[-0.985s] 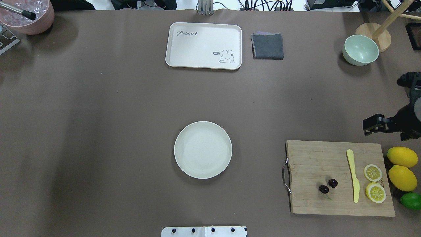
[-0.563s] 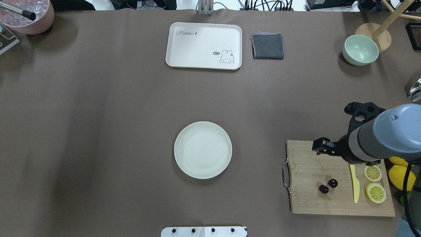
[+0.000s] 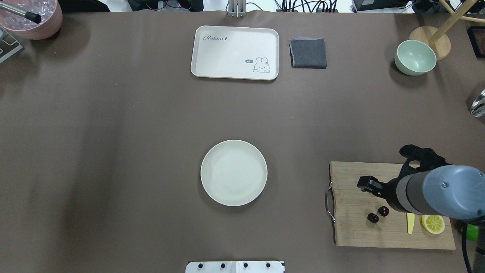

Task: Place red cherry on plate
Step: 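Lower the right gripper onto the cutting board and grasp the dark cherries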

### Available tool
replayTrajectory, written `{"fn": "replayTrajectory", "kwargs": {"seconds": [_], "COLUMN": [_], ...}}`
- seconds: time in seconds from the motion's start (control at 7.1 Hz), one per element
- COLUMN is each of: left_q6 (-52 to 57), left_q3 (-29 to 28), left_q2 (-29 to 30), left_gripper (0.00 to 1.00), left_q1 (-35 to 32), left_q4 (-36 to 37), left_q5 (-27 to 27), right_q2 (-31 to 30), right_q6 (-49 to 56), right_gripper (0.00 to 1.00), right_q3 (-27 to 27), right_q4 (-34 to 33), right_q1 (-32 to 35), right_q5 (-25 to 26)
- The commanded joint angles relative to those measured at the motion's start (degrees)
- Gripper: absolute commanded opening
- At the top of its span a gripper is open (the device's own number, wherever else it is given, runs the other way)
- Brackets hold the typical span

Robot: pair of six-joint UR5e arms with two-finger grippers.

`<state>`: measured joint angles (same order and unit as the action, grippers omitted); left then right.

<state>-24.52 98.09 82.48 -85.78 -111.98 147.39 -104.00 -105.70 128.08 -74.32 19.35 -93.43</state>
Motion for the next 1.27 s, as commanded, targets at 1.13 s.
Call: {"fn": "replayTrajectory", "kwargs": {"seconds": [1.13], "left_q6": [-0.09], "left_q3": [1.40], "left_q2": [0.05], "left_gripper": [0.97], "left_q1": [0.00], "left_q4": [0.01], "left_q5": [-0.17], "right_q2": [-0.68], "right_q6": [-12.24], "right_gripper": [0.62], "right_q3": [-3.80], "right_q4": [3.83], "right_q1": [-10.28], "right_q5": [10.71]}}
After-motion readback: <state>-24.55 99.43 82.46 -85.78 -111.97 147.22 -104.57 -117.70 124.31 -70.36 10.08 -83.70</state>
